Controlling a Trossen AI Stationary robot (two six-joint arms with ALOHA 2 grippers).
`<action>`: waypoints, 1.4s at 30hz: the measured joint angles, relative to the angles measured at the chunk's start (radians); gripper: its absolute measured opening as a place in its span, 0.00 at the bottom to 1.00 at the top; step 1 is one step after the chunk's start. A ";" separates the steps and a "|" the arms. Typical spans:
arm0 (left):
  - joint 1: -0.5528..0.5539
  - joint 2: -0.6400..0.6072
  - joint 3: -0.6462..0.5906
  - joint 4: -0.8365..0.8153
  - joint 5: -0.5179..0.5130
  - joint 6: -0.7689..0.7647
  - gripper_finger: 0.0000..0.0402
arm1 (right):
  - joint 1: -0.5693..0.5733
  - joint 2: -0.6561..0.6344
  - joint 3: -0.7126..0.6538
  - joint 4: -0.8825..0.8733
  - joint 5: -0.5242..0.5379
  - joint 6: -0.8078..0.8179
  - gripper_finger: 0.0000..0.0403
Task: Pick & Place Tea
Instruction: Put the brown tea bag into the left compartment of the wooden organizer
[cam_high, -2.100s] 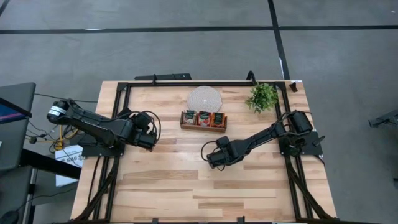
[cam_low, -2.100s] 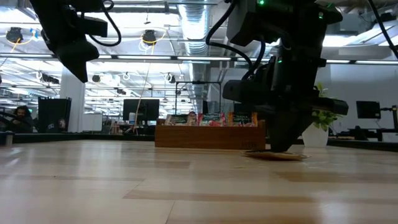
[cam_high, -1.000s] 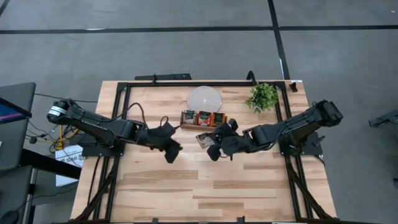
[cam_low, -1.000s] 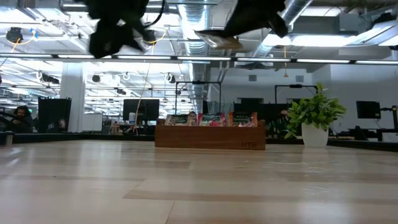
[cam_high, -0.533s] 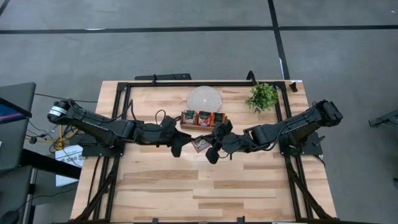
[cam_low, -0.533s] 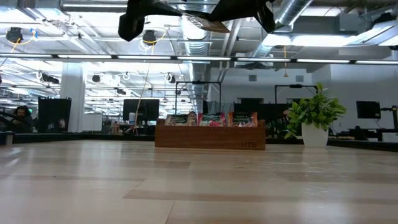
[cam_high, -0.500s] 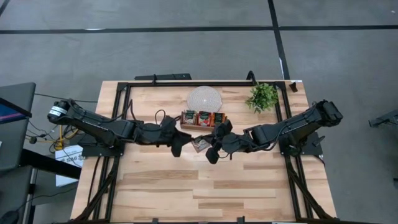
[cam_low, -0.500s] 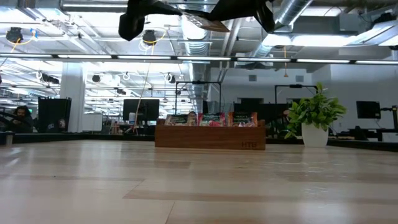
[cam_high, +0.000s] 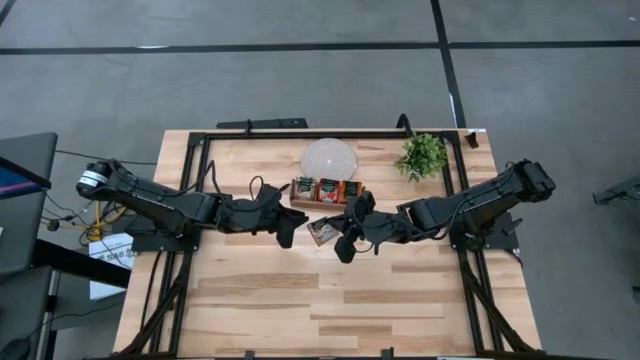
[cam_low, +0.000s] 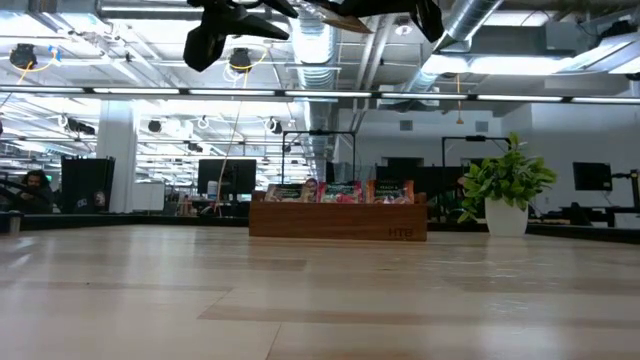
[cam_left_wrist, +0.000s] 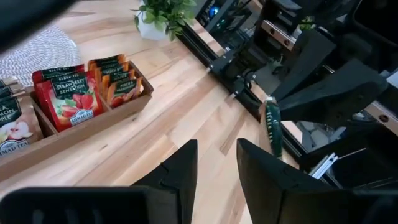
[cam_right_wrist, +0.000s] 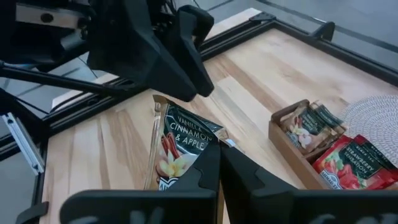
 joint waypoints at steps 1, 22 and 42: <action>0.001 0.000 0.000 0.003 0.001 -0.003 0.26 | -0.002 -0.001 0.000 0.002 0.000 0.000 0.00; 0.002 0.000 0.000 0.108 0.047 0.018 0.26 | -0.037 -0.001 0.000 0.000 -0.029 -0.009 0.00; 0.020 0.055 0.000 0.116 0.037 0.041 0.26 | -0.076 -0.001 -0.001 0.051 -0.078 -0.024 0.00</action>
